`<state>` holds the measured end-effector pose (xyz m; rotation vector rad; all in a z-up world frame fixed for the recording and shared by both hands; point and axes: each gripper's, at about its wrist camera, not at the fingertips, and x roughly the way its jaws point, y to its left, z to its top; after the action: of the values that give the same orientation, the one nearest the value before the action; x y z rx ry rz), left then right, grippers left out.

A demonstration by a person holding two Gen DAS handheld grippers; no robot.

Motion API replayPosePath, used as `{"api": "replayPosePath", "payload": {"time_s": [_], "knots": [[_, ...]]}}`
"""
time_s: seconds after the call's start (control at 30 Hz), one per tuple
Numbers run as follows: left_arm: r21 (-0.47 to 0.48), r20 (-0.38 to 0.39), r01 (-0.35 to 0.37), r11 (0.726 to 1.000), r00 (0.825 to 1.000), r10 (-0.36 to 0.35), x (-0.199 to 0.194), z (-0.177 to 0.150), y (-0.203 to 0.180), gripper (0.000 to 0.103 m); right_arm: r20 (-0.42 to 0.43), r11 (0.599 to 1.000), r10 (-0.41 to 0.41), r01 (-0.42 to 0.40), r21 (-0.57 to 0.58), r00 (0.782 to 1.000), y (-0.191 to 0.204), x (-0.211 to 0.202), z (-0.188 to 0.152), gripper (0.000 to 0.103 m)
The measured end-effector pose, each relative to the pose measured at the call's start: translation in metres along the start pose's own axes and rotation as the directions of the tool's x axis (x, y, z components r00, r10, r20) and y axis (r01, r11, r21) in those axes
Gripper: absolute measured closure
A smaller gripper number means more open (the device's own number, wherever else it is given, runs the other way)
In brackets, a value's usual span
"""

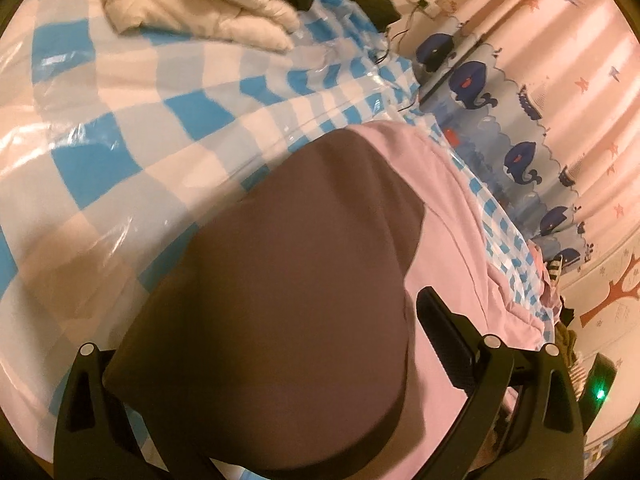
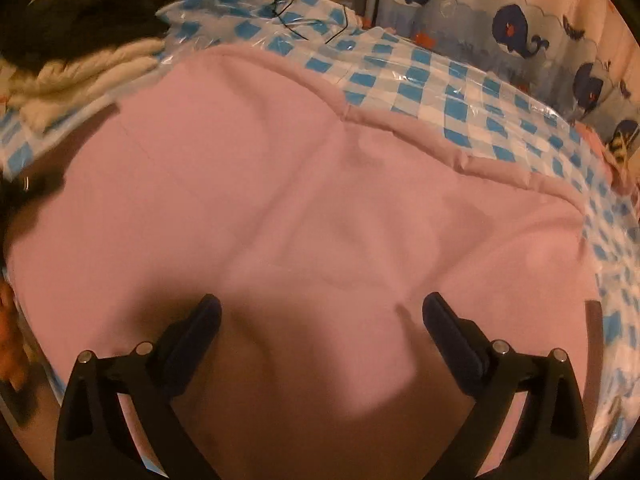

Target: Fold large clothes

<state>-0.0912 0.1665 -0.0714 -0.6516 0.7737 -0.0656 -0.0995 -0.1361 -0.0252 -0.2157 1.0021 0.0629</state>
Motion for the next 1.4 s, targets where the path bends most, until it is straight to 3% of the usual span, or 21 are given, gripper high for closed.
{"api": "replayPosePath", "payload": {"time_s": [0.07,0.13,0.23,0.4,0.5,0.6,0.73,0.83,0.9,0.93,1.0,1.1,1.17,1.2,1.27,1.3,1.33,1.37,1.4], "knots": [[0.046,0.022,0.005,0.999,1.0,-0.006,-0.005,-0.002,-0.01,0.014,-0.007,1.0,0.005,-0.005,0.009,1.0,0.001,0.012,-0.01,0.006],[0.111,0.049,0.005,0.994,0.999,-0.01,-0.012,-0.002,-0.024,0.038,0.0,1.0,-0.012,0.012,-0.009,1.0,0.004,0.022,-0.011,0.006],[0.163,0.06,0.03,0.986,0.997,-0.041,-0.025,0.003,-0.04,0.056,-0.008,1.0,-0.018,0.018,-0.01,1.0,0.006,0.025,-0.009,0.006],[0.306,0.097,0.054,0.95,0.991,-0.087,-0.052,-0.001,-0.091,0.066,0.021,1.0,-0.01,0.01,0.002,1.0,0.006,0.023,-0.018,0.006],[0.411,0.109,0.08,0.908,0.985,-0.136,-0.069,-0.012,-0.134,0.069,0.04,1.0,-0.002,0.002,0.013,0.999,0.003,0.024,-0.022,0.006],[0.54,0.098,0.097,0.836,0.979,-0.177,-0.082,-0.03,-0.189,0.07,0.045,0.999,0.033,-0.035,0.029,0.998,-0.002,0.022,-0.023,0.006],[0.657,0.089,0.097,0.748,0.975,-0.204,-0.093,-0.053,-0.242,0.071,-0.047,0.99,0.139,-0.137,0.027,0.989,-0.026,0.002,-0.018,0.007],[0.714,0.069,0.101,0.693,0.974,-0.214,-0.096,-0.071,-0.274,0.071,0.033,0.972,0.181,-0.184,0.142,0.983,-0.076,-0.043,-0.034,0.007],[0.749,0.054,0.102,0.654,0.975,-0.214,-0.094,-0.087,-0.293,0.071,0.094,0.922,0.252,-0.268,0.279,0.963,-0.125,-0.064,-0.053,0.007],[0.77,0.043,0.105,0.629,0.976,-0.215,-0.091,-0.098,-0.304,0.072,0.146,0.851,0.339,-0.369,0.374,0.929,-0.156,-0.07,-0.066,0.007],[0.8,0.026,0.11,0.59,0.976,-0.217,-0.089,-0.118,-0.322,0.072,0.251,0.641,0.507,-0.555,0.53,0.825,-0.207,-0.063,-0.092,0.007],[0.858,-0.019,0.128,0.498,0.975,-0.22,-0.084,-0.163,-0.359,0.073,0.422,0.303,0.661,-0.735,0.607,0.621,-0.256,-0.037,-0.126,0.007],[0.901,-0.054,0.137,0.411,0.977,-0.208,-0.076,-0.199,-0.38,0.073,0.516,0.14,0.689,-0.792,0.594,0.508,-0.275,-0.028,-0.14,0.007],[0.918,-0.073,0.144,0.371,0.977,-0.199,-0.07,-0.214,-0.387,0.073,0.559,0.081,0.681,-0.808,0.584,0.473,-0.286,-0.026,-0.146,0.007],[0.949,-0.123,0.164,0.268,0.979,-0.161,-0.054,-0.254,-0.402,0.073,0.618,0.033,0.638,-0.818,0.574,0.459,-0.313,-0.028,-0.155,0.007],[0.96,-0.141,0.17,0.223,0.98,-0.141,-0.046,-0.272,-0.408,0.073,0.627,0.044,0.611,-0.811,0.584,0.484,-0.328,-0.03,-0.16,0.007],[0.967,-0.156,0.177,0.183,0.98,-0.124,-0.037,-0.286,-0.41,0.073,0.618,0.083,0.582,-0.794,0.602,0.529,-0.342,-0.035,-0.163,0.007],[0.971,-0.167,0.183,0.152,0.98,-0.11,-0.029,-0.298,-0.413,0.073,0.593,0.154,0.546,-0.767,0.623,0.592,-0.357,-0.043,-0.163,0.007],[0.97,-0.184,0.197,0.144,0.978,-0.099,-0.022,-0.306,-0.416,0.073,0.576,0.202,0.53,-0.752,0.628,0.623,-0.363,-0.05,-0.16,0.007]]}}
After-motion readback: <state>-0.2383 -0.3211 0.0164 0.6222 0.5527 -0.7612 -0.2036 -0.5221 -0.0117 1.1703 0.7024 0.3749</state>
